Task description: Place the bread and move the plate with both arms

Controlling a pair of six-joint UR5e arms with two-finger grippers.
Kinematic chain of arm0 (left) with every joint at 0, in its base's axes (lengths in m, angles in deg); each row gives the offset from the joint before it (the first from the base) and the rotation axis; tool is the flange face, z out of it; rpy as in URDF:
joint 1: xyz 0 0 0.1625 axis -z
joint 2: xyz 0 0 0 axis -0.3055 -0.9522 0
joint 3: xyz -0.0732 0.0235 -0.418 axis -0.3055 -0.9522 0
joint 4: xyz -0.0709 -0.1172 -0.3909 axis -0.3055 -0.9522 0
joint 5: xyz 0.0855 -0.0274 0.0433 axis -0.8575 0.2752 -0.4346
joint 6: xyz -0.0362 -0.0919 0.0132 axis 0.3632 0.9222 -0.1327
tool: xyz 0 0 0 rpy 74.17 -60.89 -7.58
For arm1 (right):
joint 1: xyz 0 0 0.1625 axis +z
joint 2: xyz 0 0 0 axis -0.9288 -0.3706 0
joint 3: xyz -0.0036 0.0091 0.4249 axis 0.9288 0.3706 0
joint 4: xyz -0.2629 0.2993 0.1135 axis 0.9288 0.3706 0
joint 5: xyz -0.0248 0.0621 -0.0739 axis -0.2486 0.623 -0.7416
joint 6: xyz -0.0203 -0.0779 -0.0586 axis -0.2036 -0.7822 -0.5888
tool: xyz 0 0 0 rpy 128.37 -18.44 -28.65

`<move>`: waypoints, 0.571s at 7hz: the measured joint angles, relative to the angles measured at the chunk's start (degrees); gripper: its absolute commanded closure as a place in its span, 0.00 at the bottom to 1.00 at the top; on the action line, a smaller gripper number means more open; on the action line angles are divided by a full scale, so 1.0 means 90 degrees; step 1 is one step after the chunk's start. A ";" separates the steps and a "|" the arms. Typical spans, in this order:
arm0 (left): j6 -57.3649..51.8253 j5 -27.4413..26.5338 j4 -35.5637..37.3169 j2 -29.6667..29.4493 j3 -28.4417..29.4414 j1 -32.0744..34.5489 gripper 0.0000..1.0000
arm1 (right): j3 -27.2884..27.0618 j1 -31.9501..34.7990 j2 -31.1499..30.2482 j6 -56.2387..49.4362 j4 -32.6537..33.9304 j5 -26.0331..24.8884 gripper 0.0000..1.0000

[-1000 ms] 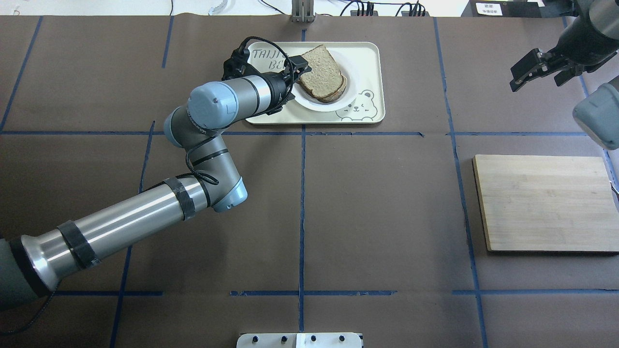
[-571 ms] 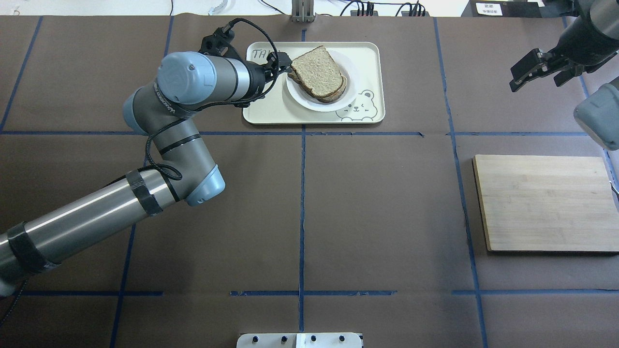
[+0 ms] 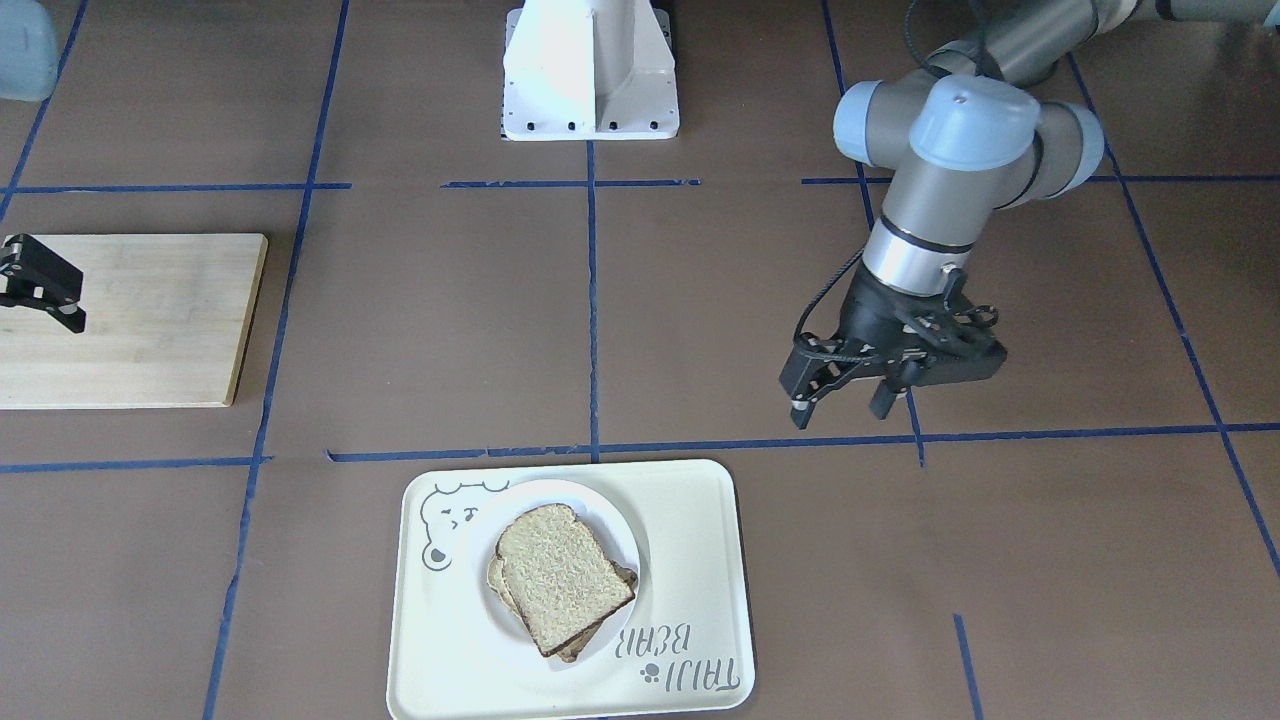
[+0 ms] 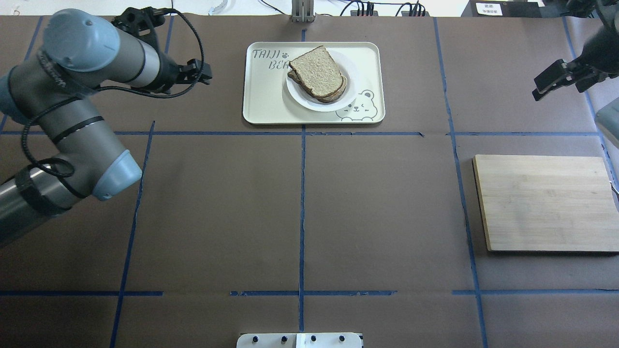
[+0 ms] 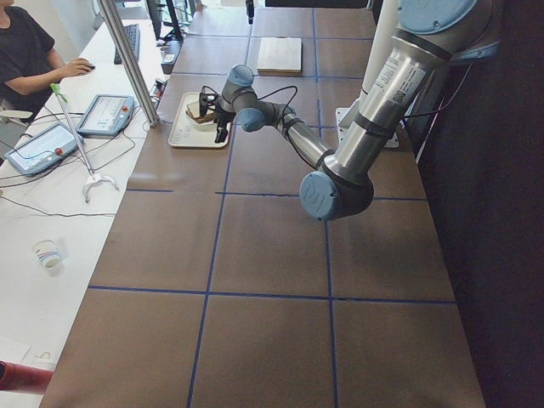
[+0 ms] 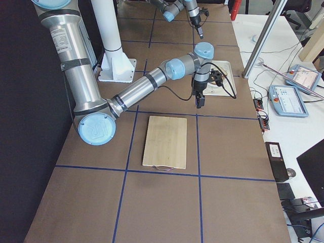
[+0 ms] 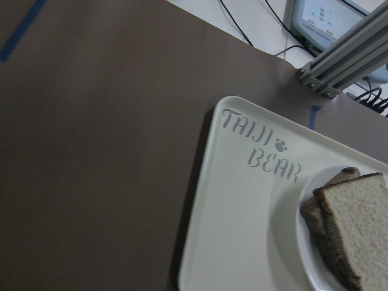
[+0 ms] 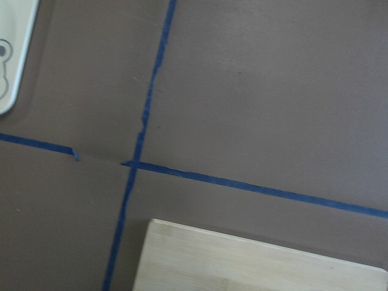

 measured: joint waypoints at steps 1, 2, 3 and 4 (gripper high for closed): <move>-0.0911 0.0394 0.0354 0.0454 -0.0310 0.0358 0.00 | 0.0036 0.0376 -0.0405 -0.0687 0.0003 0.0071 0.00; -0.1770 0.0984 0.0488 0.0910 -0.0438 0.0851 0.00 | 0.0118 0.0816 -0.0825 -0.1329 0.0004 0.0256 0.00; -0.2713 0.1575 0.0540 0.1363 -0.0448 0.1422 0.00 | 0.0309 0.1322 -0.1195 -0.1898 0.0002 0.0575 0.00; -0.3696 0.2062 0.0610 0.1803 -0.0375 0.1984 0.00 | 0.0545 0.1777 -0.1438 -0.2265 -0.0017 0.0948 0.00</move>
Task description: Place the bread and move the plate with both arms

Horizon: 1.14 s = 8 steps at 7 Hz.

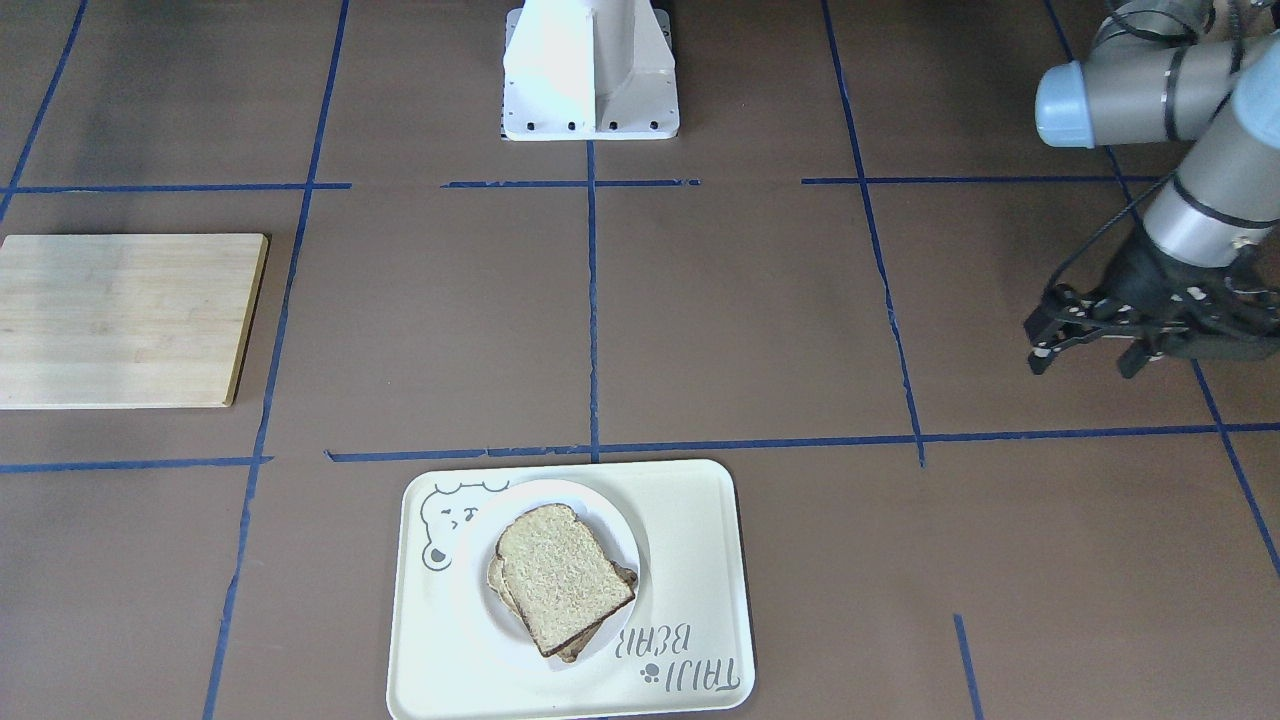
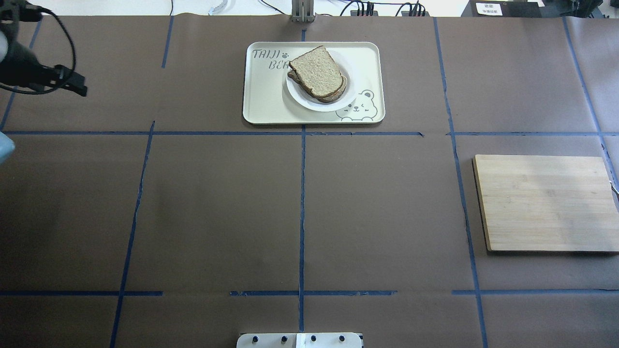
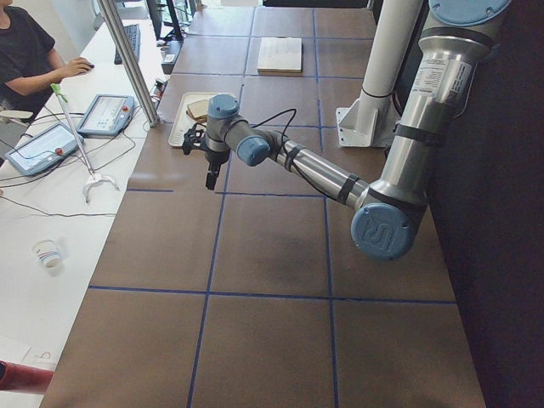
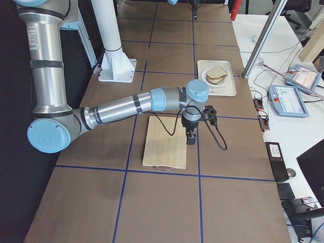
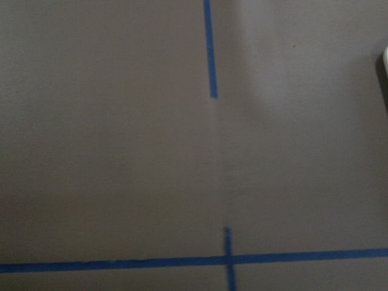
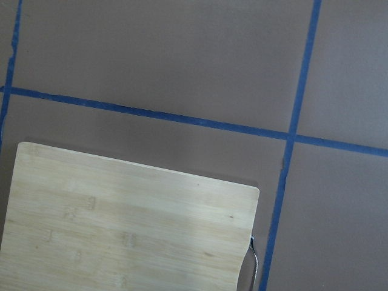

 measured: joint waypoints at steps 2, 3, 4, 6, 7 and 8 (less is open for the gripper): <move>-0.1820 0.0771 0.0520 0.0638 0.0358 0.0956 0.00 | 0.0315 0.0344 -0.0193 -0.0209 -0.0175 0.0297 0.00; -0.2617 0.0929 0.0714 0.0831 0.0676 0.1339 0.00 | 0.0398 0.0377 -0.0288 -0.0210 -0.0271 0.0306 0.00; -0.3279 0.0996 0.0811 0.0920 0.1052 0.1700 0.00 | 0.0447 0.0391 -0.0465 -0.0212 -0.0450 0.0166 0.00; -0.3823 0.1028 0.0921 0.0989 0.1453 0.1975 0.00 | 0.0604 0.0397 -0.0910 -0.0153 -0.1280 -0.0324 0.00; -0.3878 0.1033 0.1047 0.1001 0.1471 0.2001 0.00 | 0.0713 0.0402 -0.1018 -0.0083 -0.1587 -0.0284 0.00; -0.3898 0.1040 0.1321 0.0997 0.1381 0.2012 0.00 | 0.0754 0.0415 -0.1053 0.0029 -0.1716 -0.0059 0.00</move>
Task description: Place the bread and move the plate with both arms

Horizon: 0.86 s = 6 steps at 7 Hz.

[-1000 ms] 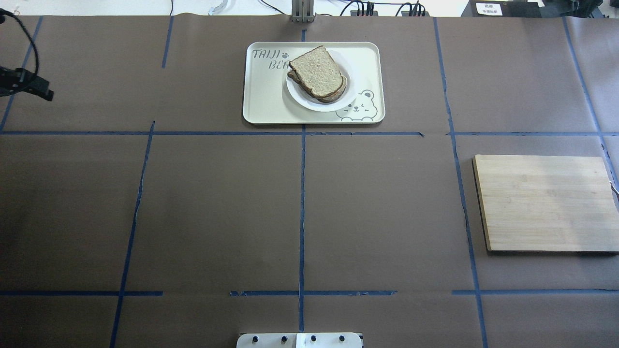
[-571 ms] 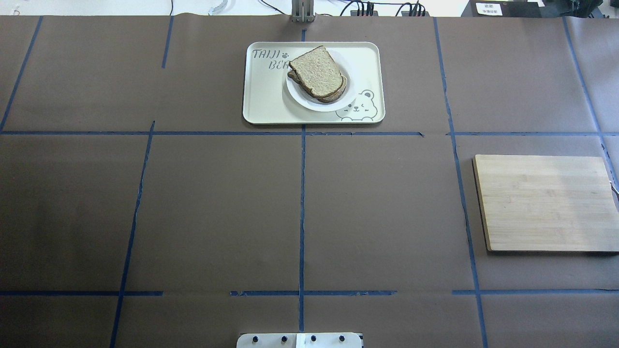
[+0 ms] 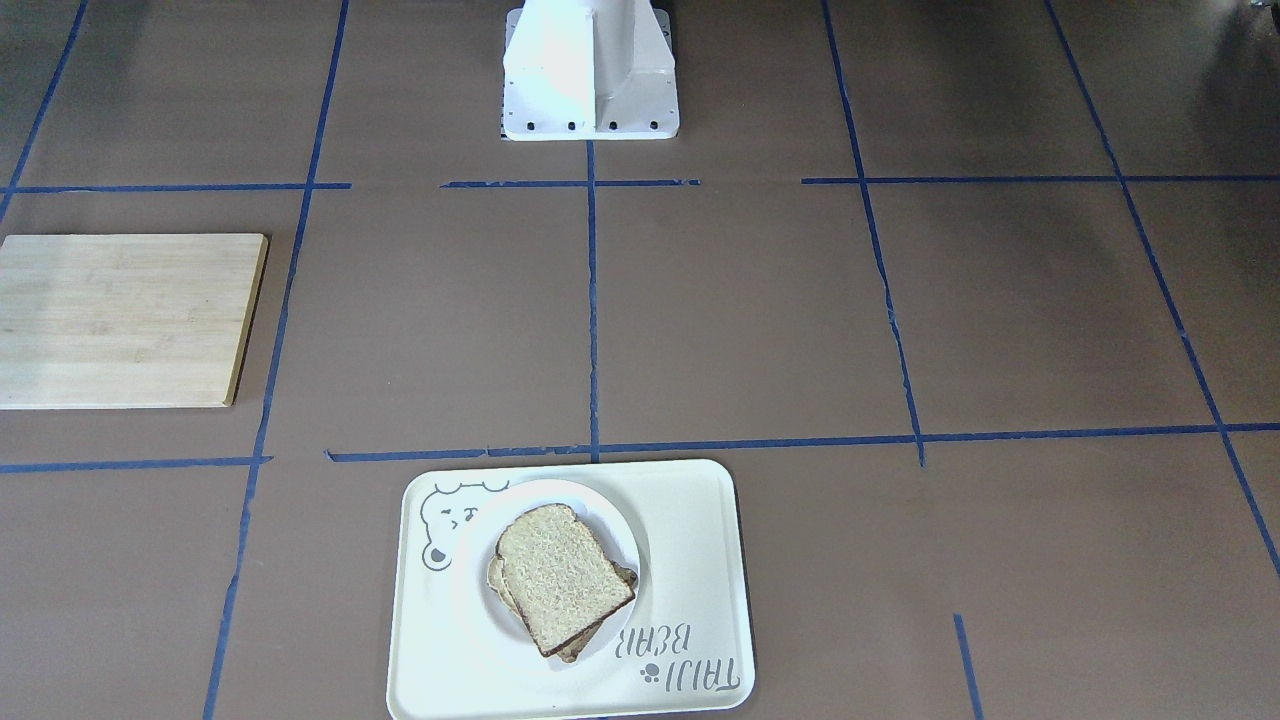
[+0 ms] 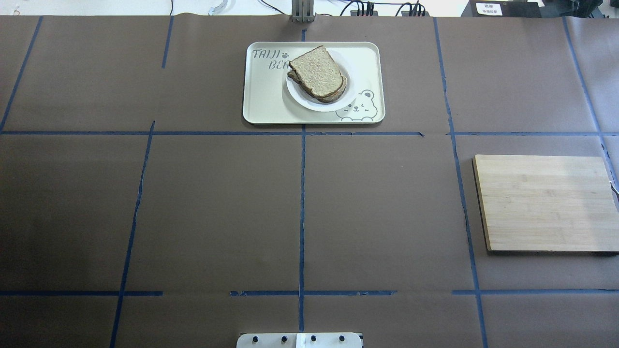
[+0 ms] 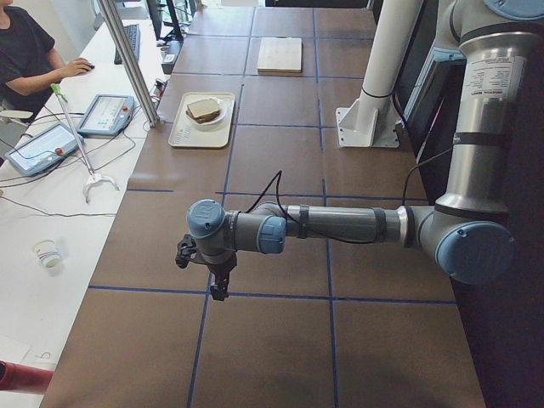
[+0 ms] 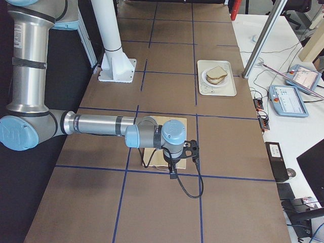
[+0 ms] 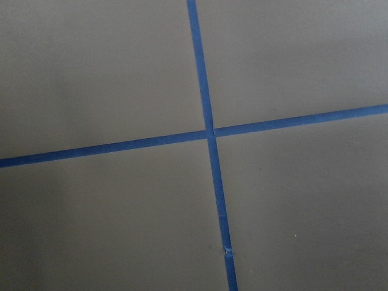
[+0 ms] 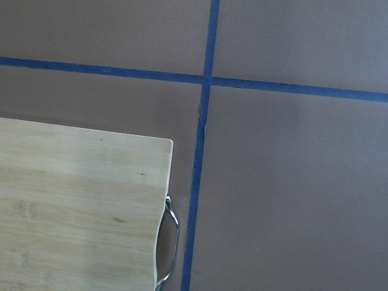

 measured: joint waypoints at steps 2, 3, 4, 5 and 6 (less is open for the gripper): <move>-0.0225 0.0050 0.0553 0.0054 -0.0360 0.0120 0.00 | -0.0003 0.0033 0.0046 0.0112 -0.0034 0.0227 0.00; -0.0627 0.0074 0.0778 0.0150 -0.0451 0.0305 0.00 | -0.0005 0.0041 0.0074 0.0127 -0.0026 0.0250 0.00; -0.0936 0.0118 0.0905 0.0214 -0.0457 0.0515 0.00 | -0.0007 0.0046 0.0091 0.0130 -0.0022 0.0253 0.00; -0.1055 0.0221 0.0964 0.0238 -0.0430 0.0662 0.00 | -0.0006 0.0050 0.0098 0.0128 -0.0021 0.0248 0.00; -0.1076 0.0314 0.0985 0.0241 -0.0373 0.0723 0.00 | 0.0004 0.0051 0.0099 0.0126 -0.0020 0.0244 0.00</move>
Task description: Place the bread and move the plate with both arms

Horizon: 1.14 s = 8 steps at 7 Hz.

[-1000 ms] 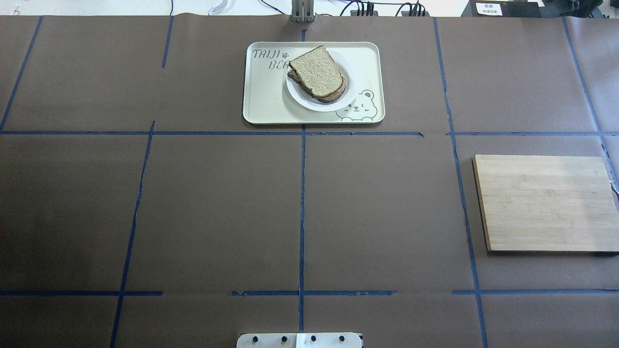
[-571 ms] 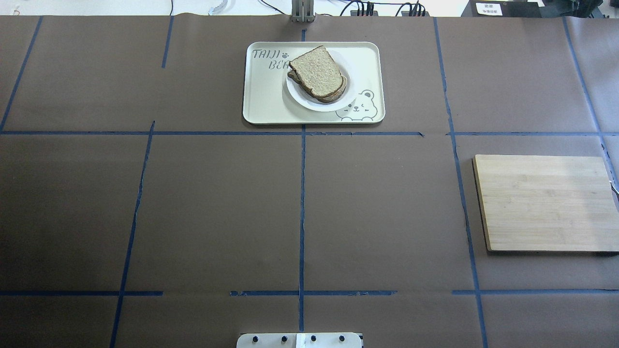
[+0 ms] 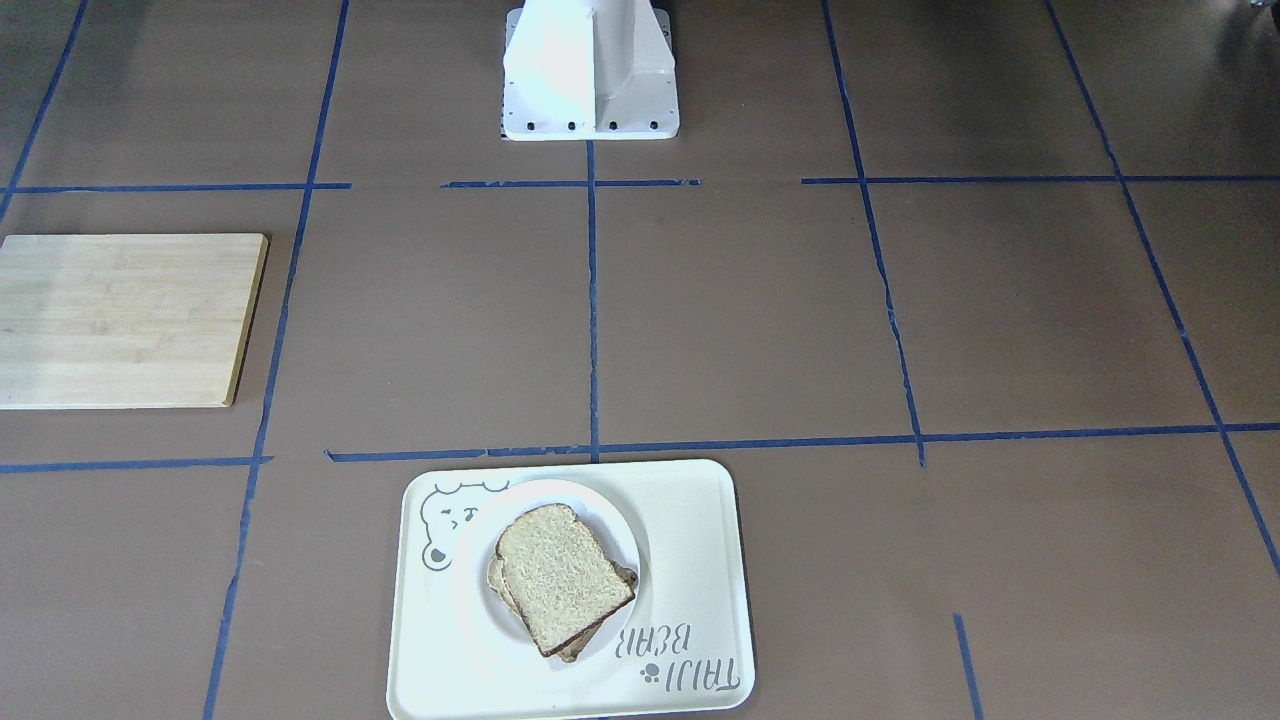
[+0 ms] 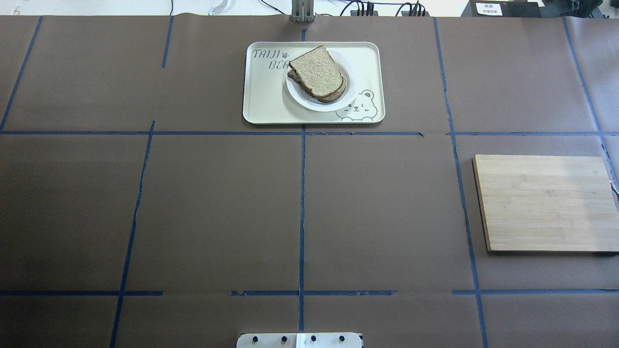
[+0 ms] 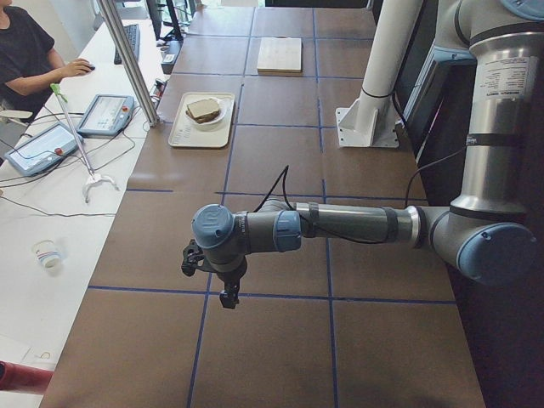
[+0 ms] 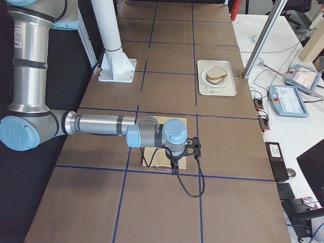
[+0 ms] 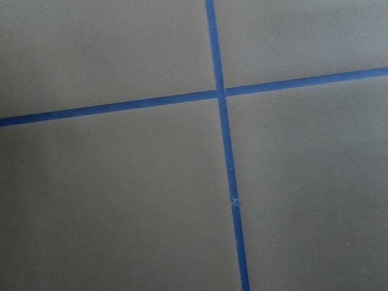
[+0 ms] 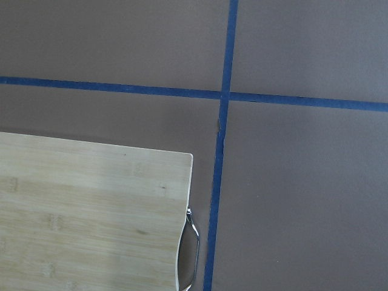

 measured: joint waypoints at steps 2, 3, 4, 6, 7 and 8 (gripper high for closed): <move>0.0003 0.0048 -0.0014 0.0006 0.0089 0.0026 0.00 | 0.0061 0.0001 -0.0035 -0.0001 0.0007 -0.0008 0.00; 0.0008 0.0047 -0.0013 0.0005 0.0096 0.0028 0.00 | 0.0089 0.0009 -0.0056 -0.0001 0.0045 -0.0011 0.00; 0.0015 0.0040 -0.0009 0.0004 0.0096 0.0030 0.00 | 0.0103 0.0023 -0.0059 -0.0001 0.0113 -0.0011 0.00; 0.0210 0.0024 -0.0026 0.0000 0.0093 0.0029 0.00 | 0.0106 0.0061 -0.0056 -0.0007 0.0193 -0.0061 0.00; 0.0380 0.0011 -0.0043 -0.0004 0.0091 0.0026 0.00 | 0.0106 0.0071 -0.0055 -0.0010 0.0201 -0.0131 0.00; 0.0490 -0.0058 -0.0058 -0.0006 0.0092 0.0022 0.00 | 0.0109 0.0081 -0.0052 -0.0010 0.0204 -0.0190 0.00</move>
